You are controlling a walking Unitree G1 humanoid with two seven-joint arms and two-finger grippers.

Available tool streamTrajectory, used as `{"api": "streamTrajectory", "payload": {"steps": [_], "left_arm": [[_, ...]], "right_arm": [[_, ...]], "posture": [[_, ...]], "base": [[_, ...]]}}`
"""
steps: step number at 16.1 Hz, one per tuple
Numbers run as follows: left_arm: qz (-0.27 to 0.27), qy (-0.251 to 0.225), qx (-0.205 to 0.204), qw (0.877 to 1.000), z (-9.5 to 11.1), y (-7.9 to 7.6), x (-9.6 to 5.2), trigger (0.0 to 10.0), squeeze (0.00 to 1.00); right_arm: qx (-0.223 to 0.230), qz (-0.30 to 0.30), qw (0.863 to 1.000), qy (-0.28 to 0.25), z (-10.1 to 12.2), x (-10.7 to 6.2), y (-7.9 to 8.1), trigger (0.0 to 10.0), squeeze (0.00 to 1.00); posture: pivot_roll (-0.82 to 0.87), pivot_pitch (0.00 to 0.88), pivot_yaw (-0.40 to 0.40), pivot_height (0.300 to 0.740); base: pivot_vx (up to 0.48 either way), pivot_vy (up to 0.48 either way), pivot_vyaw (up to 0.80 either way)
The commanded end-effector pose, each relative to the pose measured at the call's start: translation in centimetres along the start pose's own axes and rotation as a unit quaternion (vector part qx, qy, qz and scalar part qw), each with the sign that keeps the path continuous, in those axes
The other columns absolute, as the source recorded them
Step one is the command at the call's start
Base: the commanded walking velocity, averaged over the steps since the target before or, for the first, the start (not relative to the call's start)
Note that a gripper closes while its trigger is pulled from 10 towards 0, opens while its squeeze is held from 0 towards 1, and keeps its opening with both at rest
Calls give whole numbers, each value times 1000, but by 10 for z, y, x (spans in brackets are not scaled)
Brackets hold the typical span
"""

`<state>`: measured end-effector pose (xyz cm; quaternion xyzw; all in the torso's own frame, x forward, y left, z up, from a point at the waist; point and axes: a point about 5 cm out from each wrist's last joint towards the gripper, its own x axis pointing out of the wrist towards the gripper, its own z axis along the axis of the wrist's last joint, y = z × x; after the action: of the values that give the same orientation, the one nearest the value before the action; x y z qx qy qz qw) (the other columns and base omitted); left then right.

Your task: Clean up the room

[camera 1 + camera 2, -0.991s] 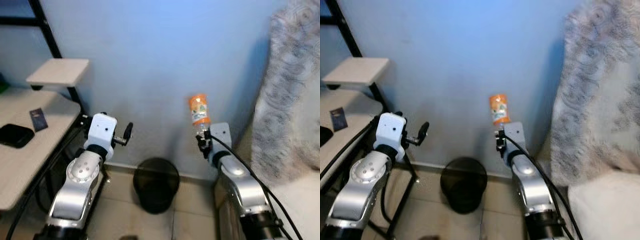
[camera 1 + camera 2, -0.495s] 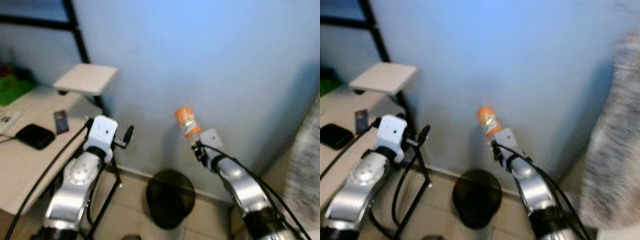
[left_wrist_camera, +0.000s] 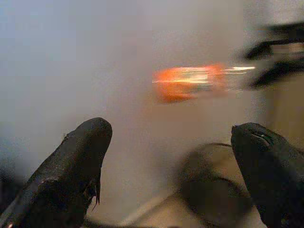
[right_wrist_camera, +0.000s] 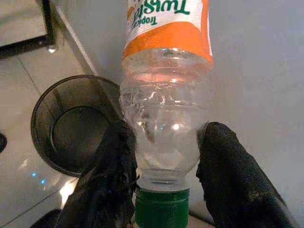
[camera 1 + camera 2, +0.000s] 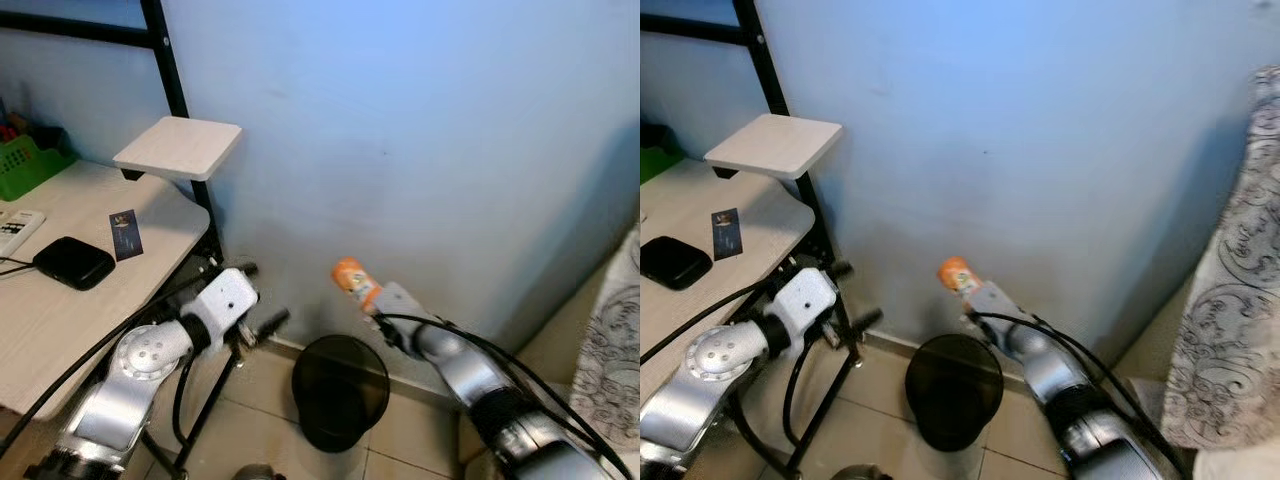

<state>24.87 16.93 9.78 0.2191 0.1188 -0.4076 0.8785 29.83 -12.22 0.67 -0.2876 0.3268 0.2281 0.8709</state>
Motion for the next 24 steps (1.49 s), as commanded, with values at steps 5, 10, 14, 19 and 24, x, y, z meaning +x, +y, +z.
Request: {"api": "streamTrajectory", "payload": {"steps": [5, 10, 14, 19, 24], "left_arm": [[-112, 14, -18, 993, -1, -11, -7, 10000, 0], [-133, 31, -33, 990, -4, -11, -11, 10000, 0], [-135, 36, -37, 990, -1, -9, -13, 10000, 0], [-117, 31, -37, 992, 5, -7, -10, 10000, 0], [0, -10, -65, 998, 8, -10, 6, 10000, 0]], "right_arm": [[1, -14, 1000, 27, 0, 8, -4, 10000, 0], [16, -5, 1000, 13, 9, 11, 1, 10000, 243], [51, 11, 999, 3, 14, 12, 5, 10000, 1000], [95, 29, 995, -20, 16, 12, 8, 10000, 1000], [202, -30, 971, -122, 13, 0, -16, 10000, 1000]], "posture": [[139, 0, -26, 740], [149, 0, -40, 740], [148, 0, -42, 740], [154, 0, -50, 740], [127, 0, -37, 740]], "base": [[0, 0, 0], [0, 0, 0], [0, 0, 0], [0, 0, 0], [0, 0, 0]]}}
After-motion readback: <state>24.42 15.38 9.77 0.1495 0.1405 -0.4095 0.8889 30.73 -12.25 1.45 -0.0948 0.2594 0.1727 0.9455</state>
